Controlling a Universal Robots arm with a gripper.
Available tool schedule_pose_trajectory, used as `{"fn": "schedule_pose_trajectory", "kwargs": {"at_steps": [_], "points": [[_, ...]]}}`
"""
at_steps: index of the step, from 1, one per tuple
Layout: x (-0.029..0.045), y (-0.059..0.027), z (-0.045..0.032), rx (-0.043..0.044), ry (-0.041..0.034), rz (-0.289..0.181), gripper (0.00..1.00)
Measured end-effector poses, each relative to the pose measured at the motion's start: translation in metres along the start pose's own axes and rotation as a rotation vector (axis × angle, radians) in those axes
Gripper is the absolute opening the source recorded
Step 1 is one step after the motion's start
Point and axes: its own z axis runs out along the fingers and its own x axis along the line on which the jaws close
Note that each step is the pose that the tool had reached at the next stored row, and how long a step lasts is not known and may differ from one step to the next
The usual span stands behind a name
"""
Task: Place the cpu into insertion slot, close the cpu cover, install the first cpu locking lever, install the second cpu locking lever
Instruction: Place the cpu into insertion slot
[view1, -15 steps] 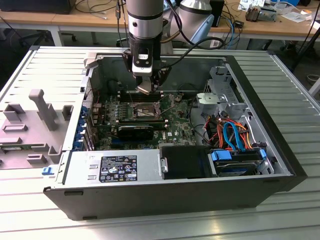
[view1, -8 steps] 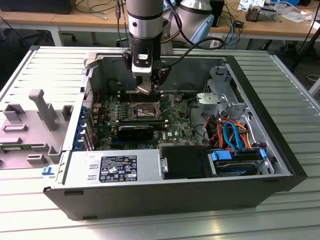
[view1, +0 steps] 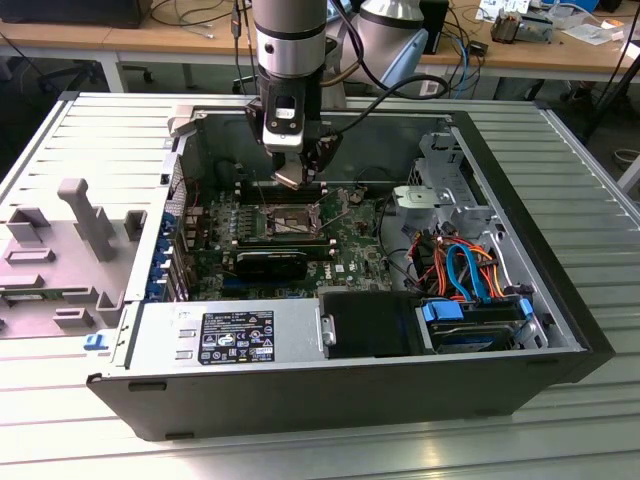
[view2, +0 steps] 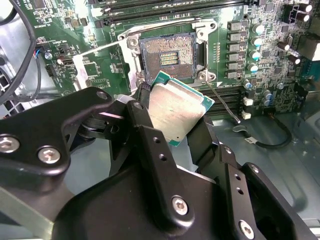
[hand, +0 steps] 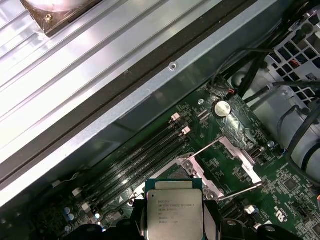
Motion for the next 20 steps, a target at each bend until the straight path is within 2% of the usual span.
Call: {"fn": "schedule_pose_trajectory", "kwargs": {"at_steps": [20], "points": [[0.0,0.0,0.0,-0.0004,-0.0019,0.021,0.55]]}}
